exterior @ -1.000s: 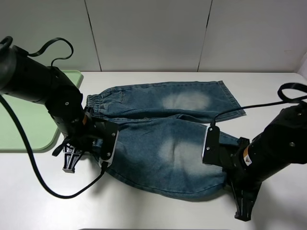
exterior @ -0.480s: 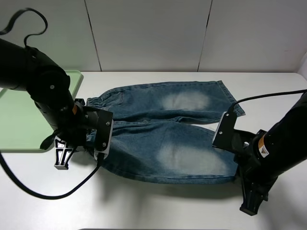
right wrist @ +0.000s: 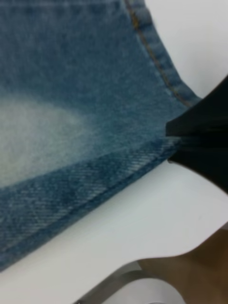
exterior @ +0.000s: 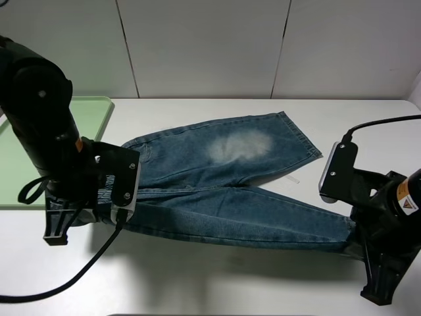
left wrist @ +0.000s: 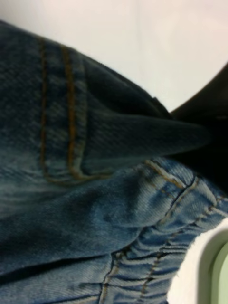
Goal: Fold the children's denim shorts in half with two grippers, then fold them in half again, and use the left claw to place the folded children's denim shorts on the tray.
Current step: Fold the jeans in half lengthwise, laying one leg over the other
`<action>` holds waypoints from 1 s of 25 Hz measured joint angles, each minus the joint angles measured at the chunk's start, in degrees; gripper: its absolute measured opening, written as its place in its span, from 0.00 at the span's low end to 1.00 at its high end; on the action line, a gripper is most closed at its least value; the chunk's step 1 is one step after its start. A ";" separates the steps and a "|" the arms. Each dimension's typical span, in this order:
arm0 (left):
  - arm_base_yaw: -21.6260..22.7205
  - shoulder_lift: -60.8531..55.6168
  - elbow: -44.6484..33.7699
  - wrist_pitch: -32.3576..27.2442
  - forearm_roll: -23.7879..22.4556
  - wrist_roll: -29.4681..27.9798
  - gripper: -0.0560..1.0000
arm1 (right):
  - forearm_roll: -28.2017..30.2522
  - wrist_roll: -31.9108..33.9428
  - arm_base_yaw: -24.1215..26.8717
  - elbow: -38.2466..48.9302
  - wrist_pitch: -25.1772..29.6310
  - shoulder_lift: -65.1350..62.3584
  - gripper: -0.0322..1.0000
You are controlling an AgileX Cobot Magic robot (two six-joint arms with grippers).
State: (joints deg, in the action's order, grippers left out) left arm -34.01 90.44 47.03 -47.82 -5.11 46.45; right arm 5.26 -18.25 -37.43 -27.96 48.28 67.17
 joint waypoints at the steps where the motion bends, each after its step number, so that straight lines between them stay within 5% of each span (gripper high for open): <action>1: 0.00 -0.54 0.00 -1.31 0.42 0.00 0.07 | -0.06 0.00 0.00 0.00 0.55 -0.89 0.01; 14: -0.11 -3.16 0.24 -2.91 1.22 -1.73 0.07 | 11.44 0.49 -0.05 -8.11 4.98 -4.21 0.01; 25: -0.11 -3.16 0.30 -1.19 -9.36 -14.21 0.07 | 18.10 1.68 -0.05 -20.72 3.22 11.34 0.01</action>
State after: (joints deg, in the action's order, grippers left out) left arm -34.13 87.29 47.32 -49.01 -14.47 32.24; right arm 23.36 -16.57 -37.47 -48.69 51.51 78.51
